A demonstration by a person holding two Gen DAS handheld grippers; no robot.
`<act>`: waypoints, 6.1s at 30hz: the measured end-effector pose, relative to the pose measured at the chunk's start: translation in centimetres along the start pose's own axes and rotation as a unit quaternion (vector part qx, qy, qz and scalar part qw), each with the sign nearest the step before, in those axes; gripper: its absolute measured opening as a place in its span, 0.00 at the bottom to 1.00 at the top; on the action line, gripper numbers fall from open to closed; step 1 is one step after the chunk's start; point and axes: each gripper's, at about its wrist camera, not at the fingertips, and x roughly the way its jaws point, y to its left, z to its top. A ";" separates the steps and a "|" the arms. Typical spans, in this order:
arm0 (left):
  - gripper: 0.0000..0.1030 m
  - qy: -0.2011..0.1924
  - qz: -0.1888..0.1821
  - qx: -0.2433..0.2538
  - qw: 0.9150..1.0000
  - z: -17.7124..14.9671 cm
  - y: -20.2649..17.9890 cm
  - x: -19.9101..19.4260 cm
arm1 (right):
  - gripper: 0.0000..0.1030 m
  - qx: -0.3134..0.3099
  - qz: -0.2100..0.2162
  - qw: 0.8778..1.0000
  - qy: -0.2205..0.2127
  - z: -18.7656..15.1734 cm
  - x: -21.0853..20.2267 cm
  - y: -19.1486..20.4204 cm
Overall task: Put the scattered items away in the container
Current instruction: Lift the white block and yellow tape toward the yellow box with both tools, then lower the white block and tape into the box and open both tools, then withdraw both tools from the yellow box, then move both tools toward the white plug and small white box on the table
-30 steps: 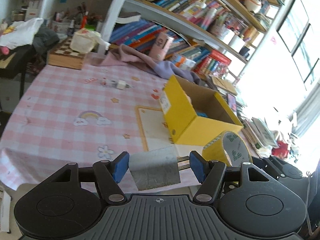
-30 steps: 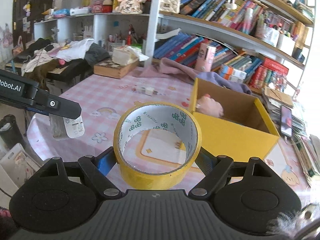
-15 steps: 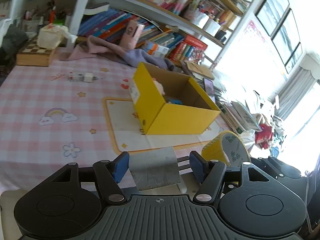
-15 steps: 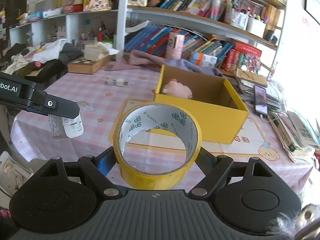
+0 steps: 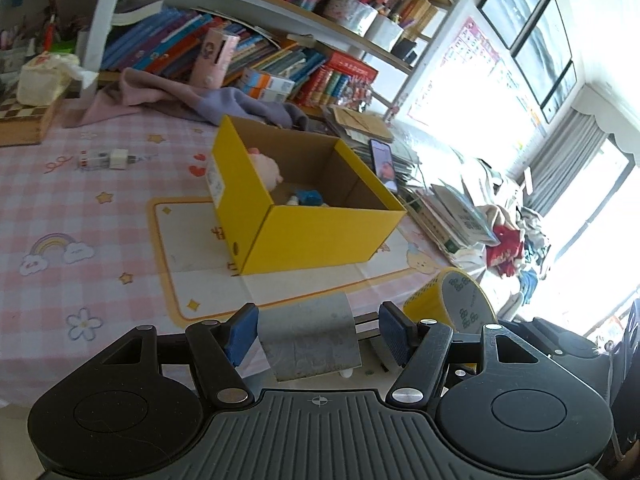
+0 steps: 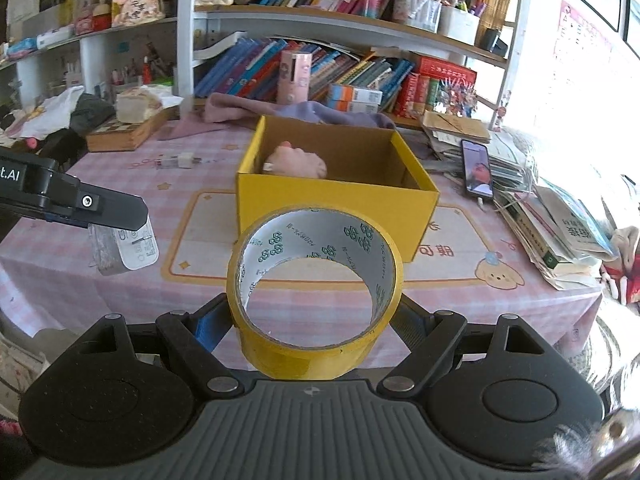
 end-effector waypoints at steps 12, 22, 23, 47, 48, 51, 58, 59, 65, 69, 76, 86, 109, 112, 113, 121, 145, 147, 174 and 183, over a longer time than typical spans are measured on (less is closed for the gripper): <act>0.63 -0.006 -0.017 0.024 1.000 2.8 -1.5 2.9 | 0.80 0.019 -0.019 1.000 -0.004 1.6 1.9 -3.0; 0.63 -0.031 -0.008 0.045 0.998 6.6 -2.1 5.0 | 0.80 -0.011 -0.017 0.999 -0.036 5.0 4.6 -4.6; 0.63 -0.033 -0.006 0.048 0.998 7.0 -2.1 5.3 | 0.80 -0.015 -0.016 0.999 -0.040 5.4 4.9 -4.9; 0.64 -0.023 0.098 0.036 0.994 14.8 -3.4 17.8 | 0.81 -0.123 0.087 0.987 -0.046 14.7 20.6 -10.7; 0.64 -0.017 0.104 0.034 0.994 14.8 -3.3 18.5 | 0.81 -0.131 0.092 0.986 -0.041 14.8 21.4 -10.7; 0.64 0.004 0.123 0.029 0.992 14.9 -3.0 20.6 | 0.81 -0.177 0.101 0.979 -0.025 15.1 23.7 -10.2; 0.64 0.048 0.160 0.027 0.986 15.1 -2.1 24.6 | 0.81 -0.336 0.096 0.937 -0.017 15.3 28.1 -8.8; 0.64 0.055 0.163 0.027 0.985 15.2 -2.0 25.1 | 0.81 -0.358 0.094 0.929 -0.014 15.3 28.7 -8.7; 0.64 0.082 0.171 0.003 0.982 15.0 -1.1 26.9 | 0.81 -0.423 0.103 0.900 0.010 14.8 31.2 -8.5; 0.64 0.089 0.173 -0.006 0.981 15.0 -0.9 27.5 | 0.81 -0.425 0.116 0.897 0.014 14.8 31.5 -8.6; 0.72 0.087 0.183 0.008 0.979 15.1 -1.6 27.4 | 0.87 -0.419 0.120 0.900 0.001 14.9 31.2 -8.5; 0.90 0.038 0.182 0.033 0.982 15.1 -3.2 23.8 | 0.87 -0.365 0.090 0.926 -0.034 15.0 28.7 -9.6; 0.97 -0.052 0.153 0.048 0.986 10.2 -2.0 11.6 | 0.91 -0.144 0.029 0.981 -0.131 13.1 15.0 -7.7; 0.97 -0.052 0.140 0.049 0.988 8.8 -1.7 10.2 | 0.91 -0.119 0.012 0.984 -0.134 11.8 13.1 -6.9; 0.97 -0.052 0.137 0.050 0.988 8.3 -1.5 9.7 | 0.92 -0.111 0.006 0.985 -0.134 11.4 12.4 -6.7; 0.97 -0.049 0.138 0.060 0.987 3.9 -0.2 5.5 | 0.94 -0.063 -0.037 0.989 -0.131 7.5 7.7 -4.0; 0.97 -0.031 0.261 0.031 0.964 -2.6 5.0 -2.5 | 0.94 -0.064 0.079 0.995 -0.021 3.3 5.6 5.8; 0.97 -0.019 0.262 0.022 0.965 -3.1 5.5 -2.7 | 0.94 -0.067 0.091 0.994 -0.013 3.3 5.6 6.5; 0.97 0.009 0.294 -0.029 0.955 -3.8 10.1 -4.3 | 0.94 -0.123 0.160 0.979 0.012 5.1 8.2 12.6; 0.97 0.019 0.302 -0.043 0.952 -2.3 12.6 -2.7 | 0.94 -0.143 0.175 0.974 0.025 6.5 11.4 14.0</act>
